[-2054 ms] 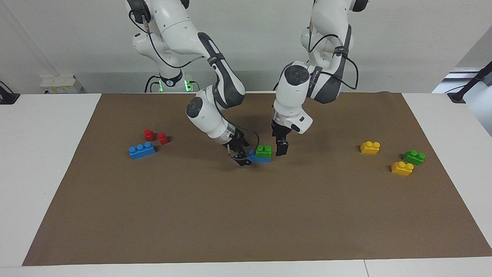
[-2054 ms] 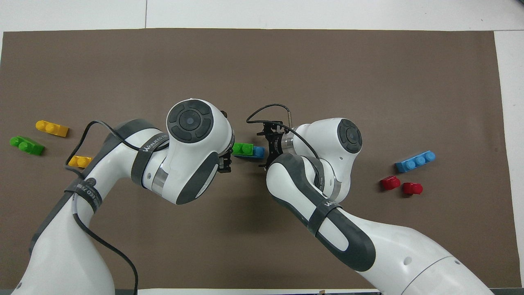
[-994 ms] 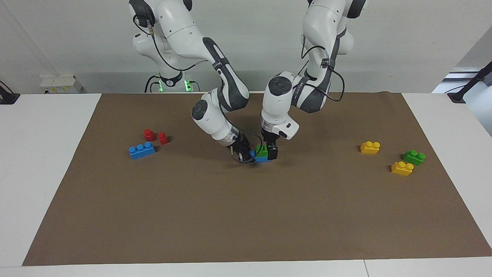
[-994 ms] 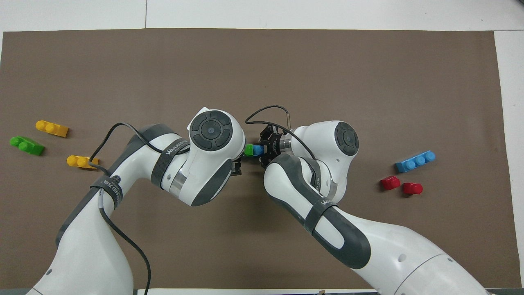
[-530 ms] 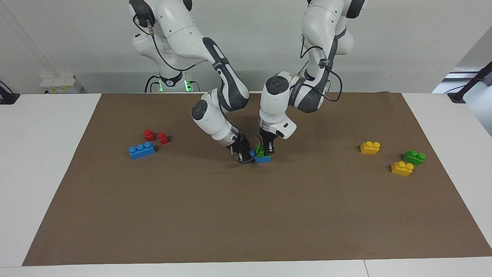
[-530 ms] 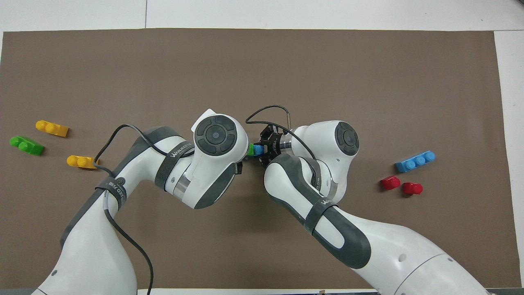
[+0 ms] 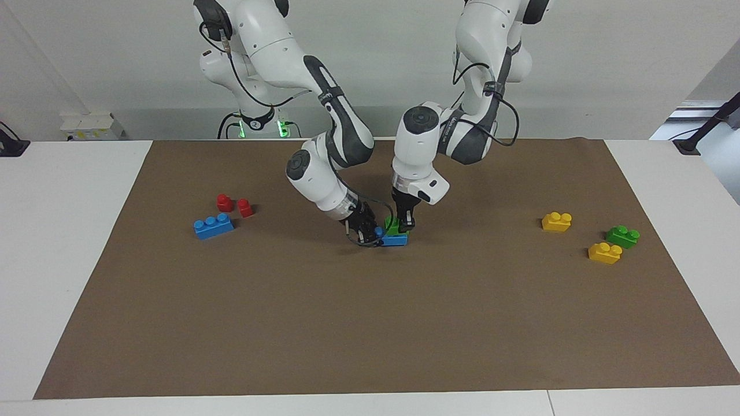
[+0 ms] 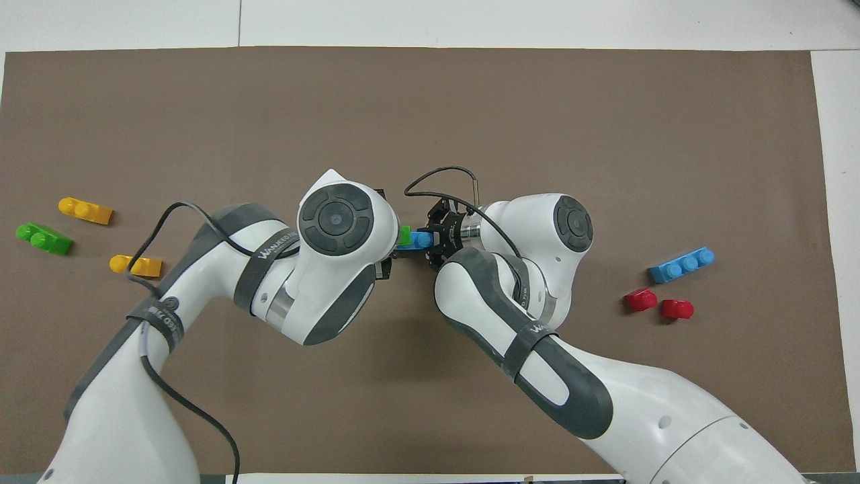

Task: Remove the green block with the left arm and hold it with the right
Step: 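Pull the green brick away with the left gripper while the right gripper holds blue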

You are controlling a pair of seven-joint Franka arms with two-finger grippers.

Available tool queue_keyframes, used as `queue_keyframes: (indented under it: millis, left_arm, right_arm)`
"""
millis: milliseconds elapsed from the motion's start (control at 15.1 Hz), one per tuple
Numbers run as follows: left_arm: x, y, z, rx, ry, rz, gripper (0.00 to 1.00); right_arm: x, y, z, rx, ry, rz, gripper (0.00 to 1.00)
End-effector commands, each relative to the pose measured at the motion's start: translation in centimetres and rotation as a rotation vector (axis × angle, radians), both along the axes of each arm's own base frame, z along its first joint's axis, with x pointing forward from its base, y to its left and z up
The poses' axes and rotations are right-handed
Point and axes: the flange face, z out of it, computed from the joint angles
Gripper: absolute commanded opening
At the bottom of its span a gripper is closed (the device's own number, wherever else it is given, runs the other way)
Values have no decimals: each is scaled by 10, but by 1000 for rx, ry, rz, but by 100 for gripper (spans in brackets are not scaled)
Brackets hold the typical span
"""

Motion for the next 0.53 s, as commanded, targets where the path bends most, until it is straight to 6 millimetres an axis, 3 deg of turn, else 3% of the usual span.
queue_keyframes:
  millis: [0, 199, 331, 464]
  left_arm:
    - [5, 47, 52, 28, -26, -29, 0]
    - [23, 98, 76, 49, -26, -106, 0]
    - [40, 134, 79, 64, -25, -167, 0]
    - [56, 185, 74, 57, -14, -226, 0]
  right_arm:
    - [10, -12, 8, 20, 11, -27, 0]
    - [25, -34, 43, 48, 6, -26, 0]
    - [48, -85, 76, 50, 4, -12, 0]
    - [65, -132, 107, 21, 3, 44, 0]
